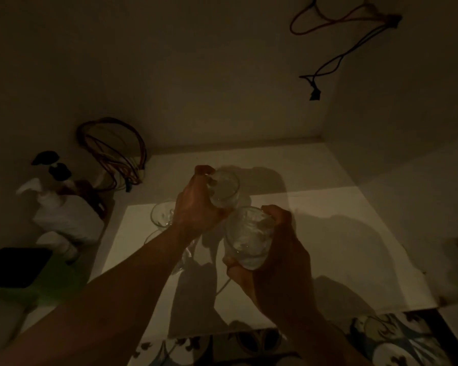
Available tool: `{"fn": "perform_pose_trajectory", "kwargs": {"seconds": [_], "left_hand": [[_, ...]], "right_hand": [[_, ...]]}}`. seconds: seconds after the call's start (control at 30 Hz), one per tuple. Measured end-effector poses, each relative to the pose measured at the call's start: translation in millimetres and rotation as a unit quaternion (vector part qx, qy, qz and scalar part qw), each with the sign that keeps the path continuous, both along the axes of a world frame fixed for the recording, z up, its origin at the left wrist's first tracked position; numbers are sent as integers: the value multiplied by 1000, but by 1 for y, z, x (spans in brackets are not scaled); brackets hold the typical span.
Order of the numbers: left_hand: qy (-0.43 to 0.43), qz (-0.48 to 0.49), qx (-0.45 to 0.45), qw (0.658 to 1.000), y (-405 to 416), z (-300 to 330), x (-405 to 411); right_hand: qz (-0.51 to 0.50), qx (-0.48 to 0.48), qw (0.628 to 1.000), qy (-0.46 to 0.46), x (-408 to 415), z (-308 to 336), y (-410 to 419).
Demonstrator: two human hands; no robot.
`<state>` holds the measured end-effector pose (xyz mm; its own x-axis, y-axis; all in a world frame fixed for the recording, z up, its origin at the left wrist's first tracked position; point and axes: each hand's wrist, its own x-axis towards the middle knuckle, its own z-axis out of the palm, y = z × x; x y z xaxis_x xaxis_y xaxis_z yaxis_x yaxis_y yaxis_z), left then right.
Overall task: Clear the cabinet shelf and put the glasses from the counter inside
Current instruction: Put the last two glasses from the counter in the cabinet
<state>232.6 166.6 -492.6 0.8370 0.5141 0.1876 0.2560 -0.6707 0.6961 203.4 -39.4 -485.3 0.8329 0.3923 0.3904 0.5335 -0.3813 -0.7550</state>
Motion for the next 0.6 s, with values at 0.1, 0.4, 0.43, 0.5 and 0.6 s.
{"fn": "perform_pose_trajectory", "kwargs": {"seconds": [0.1, 0.4, 0.43, 0.5, 0.6], "left_hand": [[33, 6, 22, 999, 12, -10, 13], [72, 24, 45, 996, 22, -13, 22], [75, 18, 49, 996, 22, -13, 22], [79, 4, 54, 995, 21, -13, 22], [88, -12, 62, 994, 21, -13, 19]], "right_hand": [[2, -3, 1000, 7, 3, -9, 3], [-1, -21, 1000, 8, 4, -11, 10], [0, -24, 1000, 7, 4, -11, 10], [2, -26, 1000, -4, 3, -12, 10], [10, -29, 1000, -8, 3, -12, 11]]}}
